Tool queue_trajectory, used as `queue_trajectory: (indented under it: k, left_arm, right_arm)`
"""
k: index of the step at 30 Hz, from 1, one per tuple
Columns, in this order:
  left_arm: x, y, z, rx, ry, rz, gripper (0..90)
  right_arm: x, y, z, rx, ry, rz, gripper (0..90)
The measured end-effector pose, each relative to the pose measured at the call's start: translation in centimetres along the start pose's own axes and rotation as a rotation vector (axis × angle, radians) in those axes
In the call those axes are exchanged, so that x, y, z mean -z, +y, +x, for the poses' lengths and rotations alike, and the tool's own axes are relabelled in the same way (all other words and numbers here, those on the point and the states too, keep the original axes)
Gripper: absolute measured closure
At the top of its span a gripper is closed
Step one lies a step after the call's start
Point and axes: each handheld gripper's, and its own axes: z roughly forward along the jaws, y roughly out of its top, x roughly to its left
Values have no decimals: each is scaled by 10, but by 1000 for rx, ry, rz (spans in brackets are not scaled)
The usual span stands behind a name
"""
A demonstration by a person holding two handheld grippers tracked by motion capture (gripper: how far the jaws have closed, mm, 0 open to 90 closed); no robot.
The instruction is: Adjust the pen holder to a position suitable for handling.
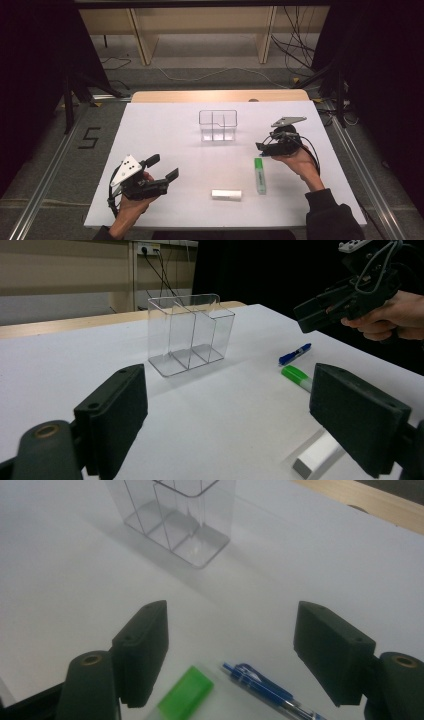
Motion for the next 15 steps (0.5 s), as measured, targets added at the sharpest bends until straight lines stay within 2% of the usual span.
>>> queue_trajectory:
  k: [10, 11, 15]
  left_arm:
    - [-1, 0, 0, 0, -1, 5, 151]
    - [-1, 0, 0, 0, -2, 5, 151]
    - [-2, 0, 0, 1, -2, 8, 151]
  right_arm:
    - [3, -12, -28, -12, 9, 52, 270]
    - [3, -13, -29, -23, 11, 61, 268]
    - [2, -16, -33, -8, 9, 84, 261]
